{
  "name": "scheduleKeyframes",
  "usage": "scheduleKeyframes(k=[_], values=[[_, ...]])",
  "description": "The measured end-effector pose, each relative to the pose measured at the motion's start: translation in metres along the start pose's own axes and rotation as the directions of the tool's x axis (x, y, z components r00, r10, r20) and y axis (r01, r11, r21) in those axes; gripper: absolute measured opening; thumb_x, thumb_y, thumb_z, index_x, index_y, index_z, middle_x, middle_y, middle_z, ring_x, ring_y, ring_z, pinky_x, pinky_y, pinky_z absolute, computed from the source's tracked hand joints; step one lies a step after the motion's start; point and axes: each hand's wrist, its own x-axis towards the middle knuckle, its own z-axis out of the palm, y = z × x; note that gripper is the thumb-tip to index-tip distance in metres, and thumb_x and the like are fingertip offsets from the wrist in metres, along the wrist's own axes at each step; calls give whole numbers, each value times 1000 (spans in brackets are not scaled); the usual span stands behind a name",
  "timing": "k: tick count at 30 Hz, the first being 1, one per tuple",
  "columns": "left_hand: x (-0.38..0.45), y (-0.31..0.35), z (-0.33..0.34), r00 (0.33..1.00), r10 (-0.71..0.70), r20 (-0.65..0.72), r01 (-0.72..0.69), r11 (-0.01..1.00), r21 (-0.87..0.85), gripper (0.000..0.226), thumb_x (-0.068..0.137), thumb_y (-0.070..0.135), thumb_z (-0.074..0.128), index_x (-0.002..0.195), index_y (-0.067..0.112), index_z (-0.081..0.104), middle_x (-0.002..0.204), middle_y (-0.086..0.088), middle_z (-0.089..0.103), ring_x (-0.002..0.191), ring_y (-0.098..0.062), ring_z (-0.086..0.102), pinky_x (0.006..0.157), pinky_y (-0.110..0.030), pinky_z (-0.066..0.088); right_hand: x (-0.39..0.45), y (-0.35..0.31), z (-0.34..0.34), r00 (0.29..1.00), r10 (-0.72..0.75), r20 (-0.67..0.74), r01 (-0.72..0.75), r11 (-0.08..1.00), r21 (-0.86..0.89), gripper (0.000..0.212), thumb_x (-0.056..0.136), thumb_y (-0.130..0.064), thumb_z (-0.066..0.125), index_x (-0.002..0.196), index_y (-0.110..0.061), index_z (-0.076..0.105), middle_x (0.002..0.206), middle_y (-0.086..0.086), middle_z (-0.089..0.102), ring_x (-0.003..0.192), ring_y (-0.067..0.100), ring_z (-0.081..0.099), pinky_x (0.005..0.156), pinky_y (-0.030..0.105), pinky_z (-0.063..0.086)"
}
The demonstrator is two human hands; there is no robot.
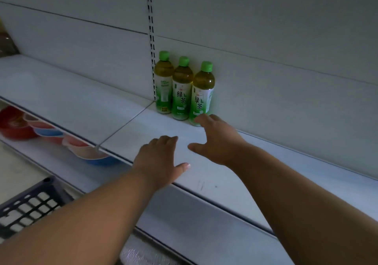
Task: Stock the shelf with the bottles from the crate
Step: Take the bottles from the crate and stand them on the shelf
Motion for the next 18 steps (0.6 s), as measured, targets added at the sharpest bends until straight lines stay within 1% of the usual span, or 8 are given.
scheduleKeyframes(k=[1,3,6,8,11,13,15,18], values=[[-15,-5,-9,1000,-6,-14,6,1000,13,90,86,70,53,155,19,25,154,-6,39,136,-27,41,108,-41,38,-8,-8,-1,999,-30,36,31,1000,-4,74,81,-52,73,142,-27,40,139,3,50,120,23,53,92,33,45],[-48,-18,-26,999,-51,-10,51,999,18,84,87,66,57,153,21,31,150,-5,42,132,-26,43,106,-41,39,-21,-28,4,990,-93,103,92,996,11,75,80,-53,72,143,-31,38,138,5,47,121,24,51,93,35,45],[-104,-40,-45,987,-160,-22,160,987,17,80,84,65,60,150,28,35,147,-1,44,131,-24,45,102,-41,43,-36,-68,24,964,-211,160,215,976,-11,73,79,-53,71,141,-33,37,131,8,46,118,29,50,94,42,48],[-145,-54,-55,965,-261,-37,262,965,10,80,83,66,61,150,30,34,146,1,44,130,-23,46,101,-41,44,-46,-97,39,940,-297,167,306,951,-35,70,80,-53,69,139,-33,38,127,8,47,115,31,51,92,43,48],[-209,-73,-65,906,-419,-50,422,905,62,81,83,70,59,149,29,34,143,0,46,127,-24,46,101,-40,44,-62,-146,57,891,-417,180,428,903,-26,72,80,-56,67,142,-34,36,131,9,48,118,31,50,95,43,46],[-249,-85,-73,861,-504,-65,508,856,95,83,82,72,57,148,28,35,139,0,47,123,-25,47,99,-41,44,-71,-180,67,851,-486,200,496,868,0,70,80,-55,67,140,-31,39,134,11,47,120,32,50,96,44,46],[-284,-96,-79,810,-581,-75,586,804,99,85,81,73,58,149,28,34,140,-1,47,125,-25,47,101,-42,44,-79,-213,75,812,-540,223,545,837,41,65,81,-53,67,136,-28,43,131,11,48,119,33,51,95,45,47],[-321,-118,-80,749,-657,-79,662,745,77,87,80,71,61,150,27,34,143,-1,47,126,-25,47,102,-42,44,-86,-254,94,773,-581,254,580,810,86,61,81,-53,66,131,-27,44,125,10,49,116,32,52,92,46,49]])
